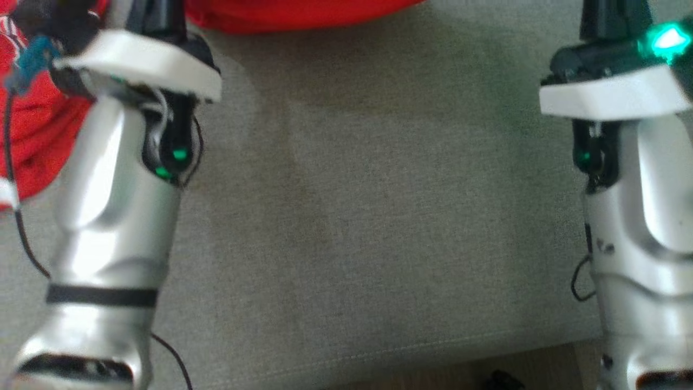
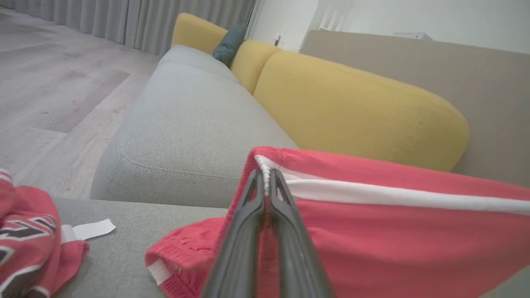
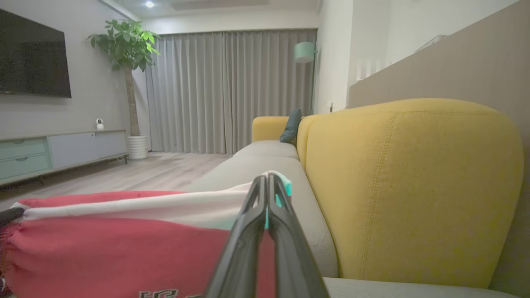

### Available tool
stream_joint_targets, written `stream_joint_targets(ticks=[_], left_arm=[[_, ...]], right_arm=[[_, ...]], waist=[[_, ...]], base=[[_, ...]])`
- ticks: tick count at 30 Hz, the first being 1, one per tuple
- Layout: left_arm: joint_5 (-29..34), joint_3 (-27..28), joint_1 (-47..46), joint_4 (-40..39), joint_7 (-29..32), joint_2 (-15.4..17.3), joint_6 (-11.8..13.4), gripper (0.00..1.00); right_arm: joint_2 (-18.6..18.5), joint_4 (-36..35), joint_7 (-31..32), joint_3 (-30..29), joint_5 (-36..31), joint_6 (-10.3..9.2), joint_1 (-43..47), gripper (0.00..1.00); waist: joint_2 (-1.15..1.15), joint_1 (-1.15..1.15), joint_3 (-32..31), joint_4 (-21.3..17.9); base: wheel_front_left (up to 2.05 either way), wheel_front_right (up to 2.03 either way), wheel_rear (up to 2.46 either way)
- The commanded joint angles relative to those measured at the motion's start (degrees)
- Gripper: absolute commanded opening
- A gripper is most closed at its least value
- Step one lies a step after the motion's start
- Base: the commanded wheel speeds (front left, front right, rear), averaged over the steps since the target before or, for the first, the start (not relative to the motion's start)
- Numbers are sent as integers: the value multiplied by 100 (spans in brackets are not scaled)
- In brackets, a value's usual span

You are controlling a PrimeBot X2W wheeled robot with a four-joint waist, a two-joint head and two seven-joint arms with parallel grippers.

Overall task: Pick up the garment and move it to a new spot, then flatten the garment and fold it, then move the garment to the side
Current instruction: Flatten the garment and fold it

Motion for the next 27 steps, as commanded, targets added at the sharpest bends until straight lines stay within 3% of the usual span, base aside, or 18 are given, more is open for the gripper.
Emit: stream_joint_targets(ticks=[1, 7, 11, 16, 21, 27], left_arm=[[129, 306, 6, -360, -67, 99, -42, 0], [585, 814, 1257, -1324, -68, -294, -327, 0], [757, 880, 2153, -1924, -68, -384, -428, 0], [541, 834, 3308, -2695, -68, -410, -460, 0], [147, 524, 4594, -3461, -68, -412, -193, 0], [-332, 35, 5030, -3294, -69, -413, 74, 0]], right_arm=[[98, -343, -28, 3, 31, 37, 87, 0], [99, -1174, -29, -139, 33, 37, 1035, 0], [99, -1684, -29, -268, -37, 37, 1858, 0], [99, -2364, -29, -514, -63, 37, 3029, 0], [99, -2985, -29, -595, -194, 37, 4170, 0], [99, -2736, -29, -548, -257, 37, 4420, 0]], waist=[[0, -1, -93, 40], [0, -1, -582, 132], [0, -1, -1020, 166], [0, -1, -1501, 159], [0, -1, -1830, 104], [0, -1, -1782, 258]], base=[[0, 0, 0], [0, 0, 0], [0, 0, 0], [0, 0, 0], [0, 0, 0], [0, 0, 0]])
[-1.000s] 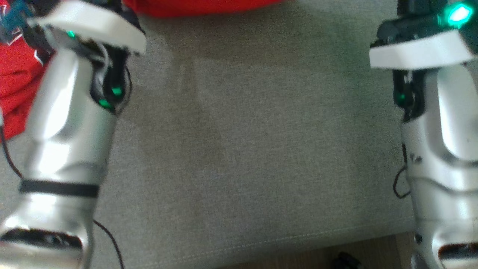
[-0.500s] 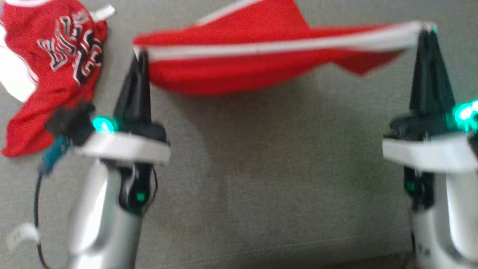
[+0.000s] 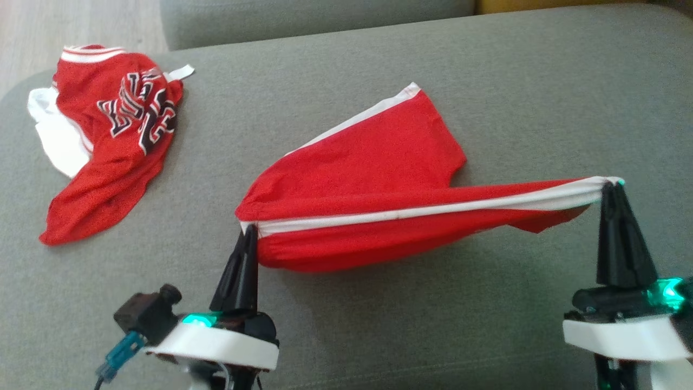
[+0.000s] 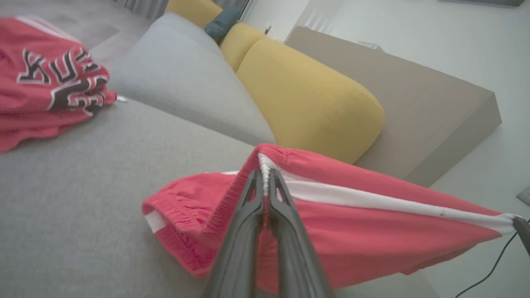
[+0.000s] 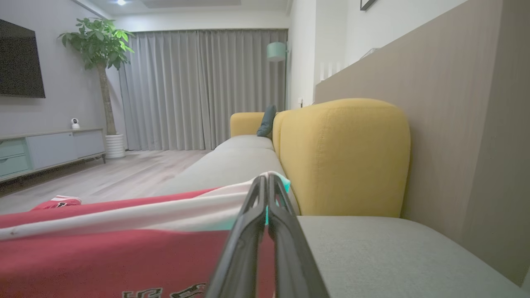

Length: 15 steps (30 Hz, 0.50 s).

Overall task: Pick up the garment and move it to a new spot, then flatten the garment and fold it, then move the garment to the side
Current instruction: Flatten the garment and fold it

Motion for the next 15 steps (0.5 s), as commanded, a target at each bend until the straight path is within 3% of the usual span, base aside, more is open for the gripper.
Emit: stream_joint_targets(ticks=[1, 10, 15], left_arm=[[-142, 166, -224, -65, -45, 54, 97, 0], [-1062, -194, -1123, 1220, -28, 54, 404, 0], [-1546, -466, -2079, 2059, -35, 54, 601, 0]], right_arm=[[-33, -77, -29, 108, -59, 36, -282, 0], [-265, 1507, -29, 249, -280, 36, -1591, 0], [-525, 2731, 13, 453, -423, 36, -2683, 0]], waist=[[0, 1, 74, 77], [0, 1, 472, 459], [0, 1, 741, 731]], base=[[0, 0, 0], [0, 0, 0], [0, 0, 0]])
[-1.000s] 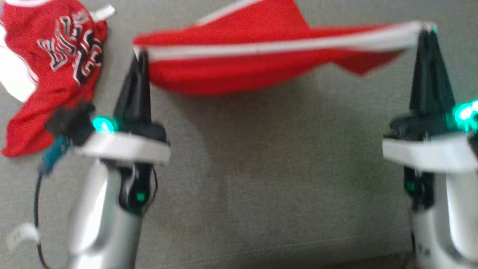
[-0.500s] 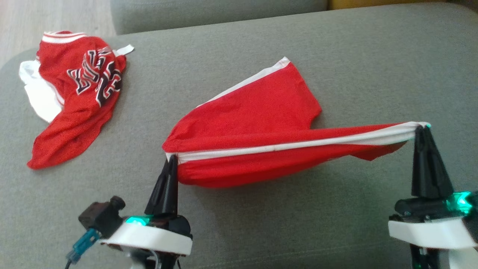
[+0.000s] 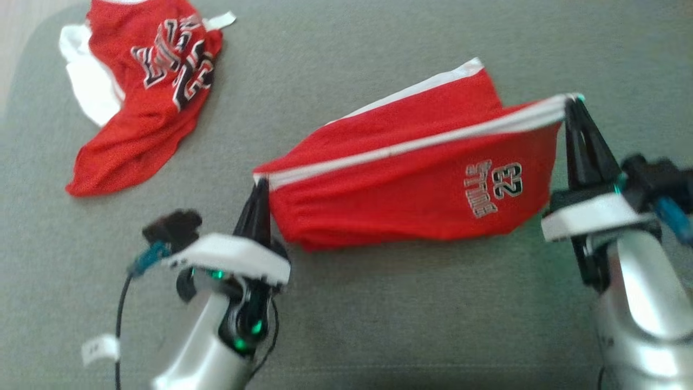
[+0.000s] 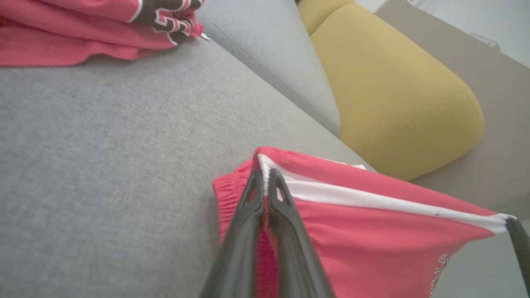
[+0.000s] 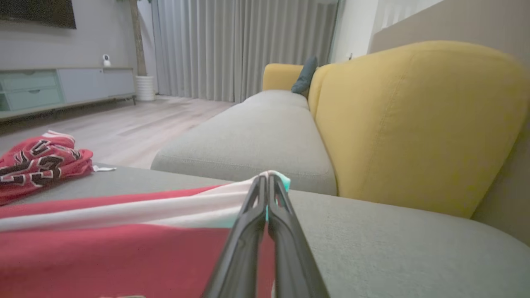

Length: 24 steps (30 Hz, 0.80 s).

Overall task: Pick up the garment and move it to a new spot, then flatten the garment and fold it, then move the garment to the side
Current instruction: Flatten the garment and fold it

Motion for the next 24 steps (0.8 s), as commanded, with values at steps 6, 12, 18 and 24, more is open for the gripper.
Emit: stream_joint_targets(ticks=[6, 12, 18, 24], left_arm=[[-347, -228, -1101, 763, -59, 60, 234, 0], [-538, -455, -1657, 1058, -62, 60, 331, 0], [-567, -560, -1785, 961, -62, 60, 401, 0], [-556, -743, -1767, 778, -63, 60, 445, 40]], right_arm=[[-267, 1257, 118, 493, -65, 36, -1333, 0], [-324, 2442, 164, 769, -68, 36, -2248, 0], [-377, 3346, 95, 822, -126, 36, -2918, 0], [-421, 4050, 39, 999, -154, 36, -3392, 0]], waist=[[0, 1, 441, 383], [0, 1, 702, 535], [0, 1, 831, 643], [0, 1, 878, 708]], base=[[0, 0, 0], [0, 0, 0], [0, 0, 0], [0, 0, 0]])
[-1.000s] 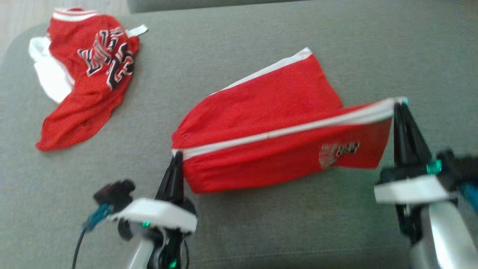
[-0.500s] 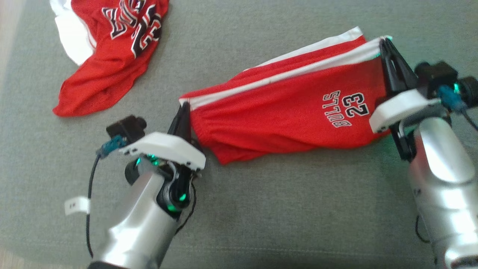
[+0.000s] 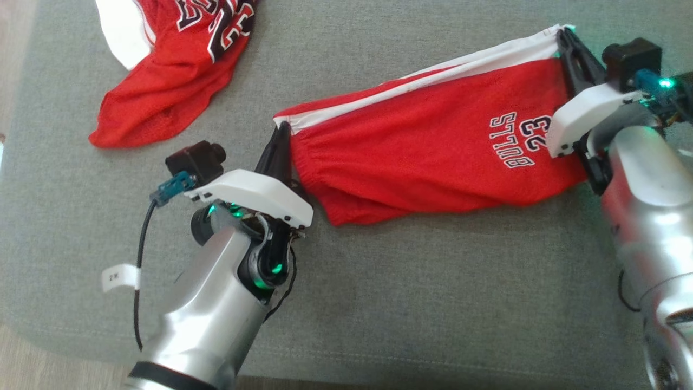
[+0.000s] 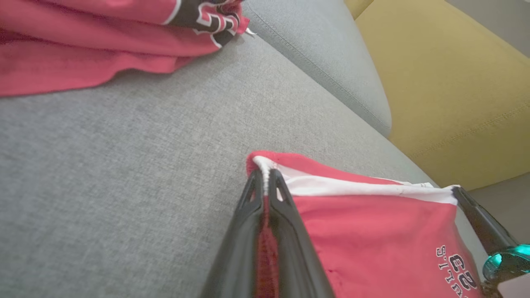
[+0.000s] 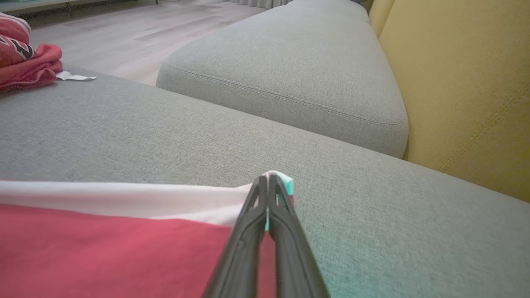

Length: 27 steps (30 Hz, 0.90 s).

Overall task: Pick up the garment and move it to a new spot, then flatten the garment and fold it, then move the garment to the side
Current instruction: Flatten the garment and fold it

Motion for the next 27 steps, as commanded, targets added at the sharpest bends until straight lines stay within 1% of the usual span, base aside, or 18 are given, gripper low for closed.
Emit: stream_joint_targets(ticks=[1, 2, 3, 4, 9, 15, 16, 18, 22, 27], left_arm=[[-6, 96, -103, -286, -61, 97, -32, 47], [-11, 78, -81, -363, -61, 97, -73, 71], [41, 71, -58, -439, -61, 97, -93, 100], [100, 62, -20, -519, -61, 97, -113, 100], [781, 154, 288, -994, -61, 97, -173, 100], [1667, 609, 959, -1616, -61, 97, -232, 100], [1667, 609, 959, -1616, -61, 97, -232, 100], [1932, 767, 1212, -1814, -61, 97, -237, 100], [2277, 1034, 1723, -2207, -61, 97, -259, 100], [2643, 1163, 2208, -2529, -61, 97, -284, 100]], right_arm=[[-14, -22, -98, 103, -5, 36, -247, 0], [-23, 42, -110, 112, 6, 36, -303, 20], [-26, 99, -121, 133, 18, 36, -348, 48], [-18, 138, -131, 175, 53, 36, -386, 100], [-165, 291, -154, 302, 303, 36, -550, 100], [-296, 200, -160, 383, 696, 36, -441, 100], [-296, 200, -160, 383, 696, 36, -441, 100], [-269, 307, -114, 507, 949, 36, -294, 100], [-305, 471, 434, 895, 1530, 36, -48, 100], [-407, 318, 1350, 1484, 2316, 36, 283, 100]], waist=[[0, -1, 8, 19], [0, -1, 7, 27], [0, -1, 1, 36], [0, -1, -7, 43], [0, -1, -107, 67], [0, -1, -355, 7], [0, -1, -355, 7], [0, -1, -475, -10], [0, -1, -691, -71], [0, -1, -835, -114]], base=[[0, 0, 0], [0, 0, 0], [0, 0, 0], [0, 0, 0], [0, 0, 0], [0, 0, 0], [0, 0, 0], [0, 0, 0], [0, 0, 0], [0, 0, 0]])
